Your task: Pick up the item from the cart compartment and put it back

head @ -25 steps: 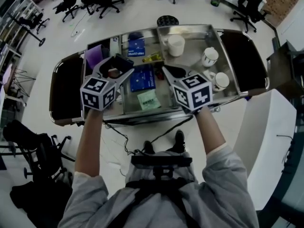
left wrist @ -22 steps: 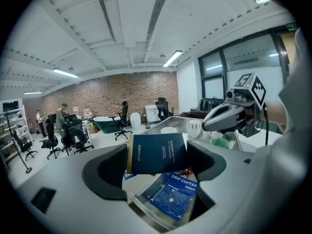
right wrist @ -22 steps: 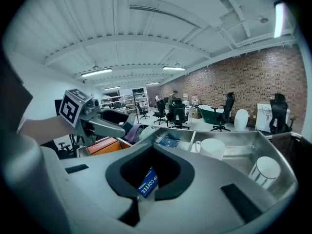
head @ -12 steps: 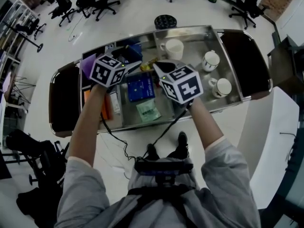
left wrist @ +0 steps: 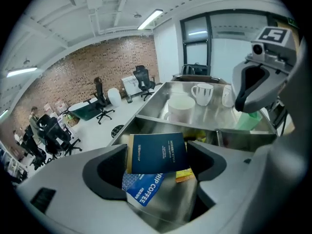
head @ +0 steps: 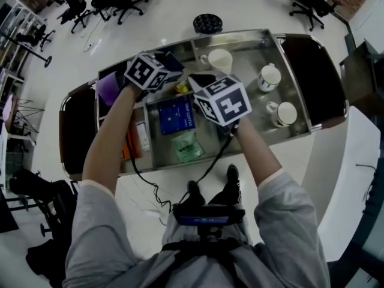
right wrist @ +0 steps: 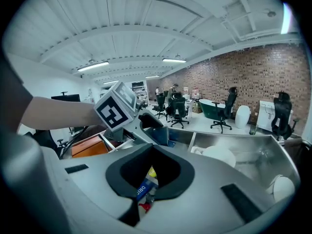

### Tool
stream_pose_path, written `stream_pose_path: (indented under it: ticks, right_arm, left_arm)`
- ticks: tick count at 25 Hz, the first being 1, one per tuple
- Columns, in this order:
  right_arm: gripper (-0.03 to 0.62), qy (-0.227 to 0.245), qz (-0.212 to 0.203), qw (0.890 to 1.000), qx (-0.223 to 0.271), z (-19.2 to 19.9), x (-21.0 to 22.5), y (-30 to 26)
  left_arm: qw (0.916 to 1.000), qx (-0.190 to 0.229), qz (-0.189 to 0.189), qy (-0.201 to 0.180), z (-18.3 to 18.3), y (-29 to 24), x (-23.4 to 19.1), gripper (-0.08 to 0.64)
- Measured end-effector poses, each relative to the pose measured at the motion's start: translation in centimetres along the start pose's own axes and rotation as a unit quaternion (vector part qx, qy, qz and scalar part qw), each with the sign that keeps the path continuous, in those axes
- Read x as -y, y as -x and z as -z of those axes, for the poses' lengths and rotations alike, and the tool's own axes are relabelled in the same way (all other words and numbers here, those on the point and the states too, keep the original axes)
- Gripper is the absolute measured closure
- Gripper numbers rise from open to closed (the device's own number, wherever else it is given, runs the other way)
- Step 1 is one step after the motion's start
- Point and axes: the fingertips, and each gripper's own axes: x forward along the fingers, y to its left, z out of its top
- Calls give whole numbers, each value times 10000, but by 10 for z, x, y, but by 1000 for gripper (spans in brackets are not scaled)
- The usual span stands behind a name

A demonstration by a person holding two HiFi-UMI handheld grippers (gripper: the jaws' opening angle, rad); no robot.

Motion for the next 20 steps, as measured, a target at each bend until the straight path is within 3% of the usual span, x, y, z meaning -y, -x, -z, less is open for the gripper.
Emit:
stream_pose_path:
  ticks: [5,20]
  right_arm:
    - [583,-9,21,10000,-40,1,5,-3]
    - [583,-31,78,10000,9,3,17,2]
  left_arm:
    - [9994,-309,67,-130,3,-26,-13,172]
    - [9973,-689,267,29,18,-76,-18,170]
